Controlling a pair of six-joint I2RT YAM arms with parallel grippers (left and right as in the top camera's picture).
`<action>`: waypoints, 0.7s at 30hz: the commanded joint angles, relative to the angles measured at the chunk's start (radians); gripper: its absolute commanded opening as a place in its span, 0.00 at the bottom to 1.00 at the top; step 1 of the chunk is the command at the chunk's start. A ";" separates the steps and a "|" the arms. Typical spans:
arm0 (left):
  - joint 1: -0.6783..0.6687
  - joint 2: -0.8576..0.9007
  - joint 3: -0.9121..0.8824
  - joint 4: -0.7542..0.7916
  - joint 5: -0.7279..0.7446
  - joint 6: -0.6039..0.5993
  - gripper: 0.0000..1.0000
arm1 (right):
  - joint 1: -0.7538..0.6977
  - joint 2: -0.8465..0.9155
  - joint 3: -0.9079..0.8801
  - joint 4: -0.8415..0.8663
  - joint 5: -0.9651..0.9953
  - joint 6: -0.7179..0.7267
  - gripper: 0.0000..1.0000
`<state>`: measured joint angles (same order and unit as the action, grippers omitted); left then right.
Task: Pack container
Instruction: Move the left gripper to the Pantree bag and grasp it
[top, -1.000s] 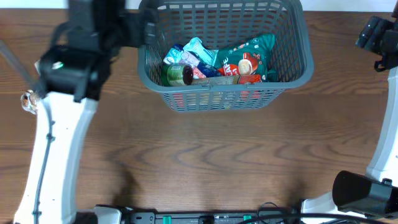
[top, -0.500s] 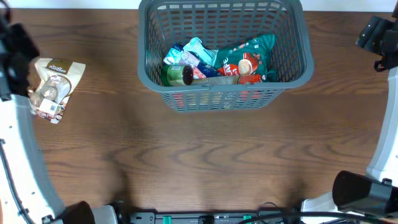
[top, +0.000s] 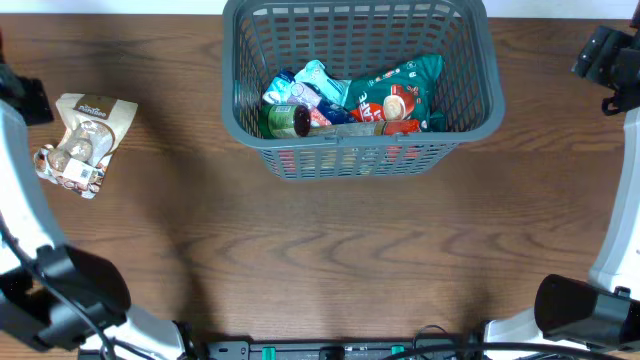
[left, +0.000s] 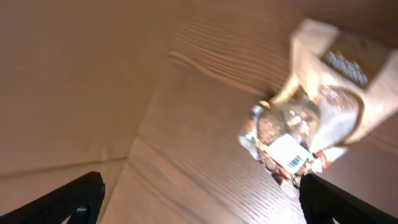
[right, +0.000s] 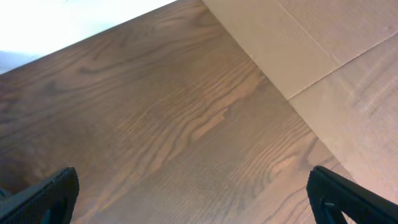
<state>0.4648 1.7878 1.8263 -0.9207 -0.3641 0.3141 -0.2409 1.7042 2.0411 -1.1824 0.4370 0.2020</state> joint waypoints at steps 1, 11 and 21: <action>0.006 0.079 0.008 -0.030 0.118 0.185 0.98 | -0.008 -0.017 0.015 0.000 0.003 0.014 0.99; 0.019 0.269 0.001 -0.041 0.260 0.331 0.98 | -0.008 -0.017 0.015 0.000 0.003 0.014 0.99; 0.055 0.461 0.001 0.035 0.366 0.411 0.98 | -0.008 -0.017 0.015 0.000 0.003 0.014 0.99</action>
<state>0.5037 2.2078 1.8259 -0.9028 -0.0650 0.6601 -0.2409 1.7042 2.0411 -1.1824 0.4370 0.2020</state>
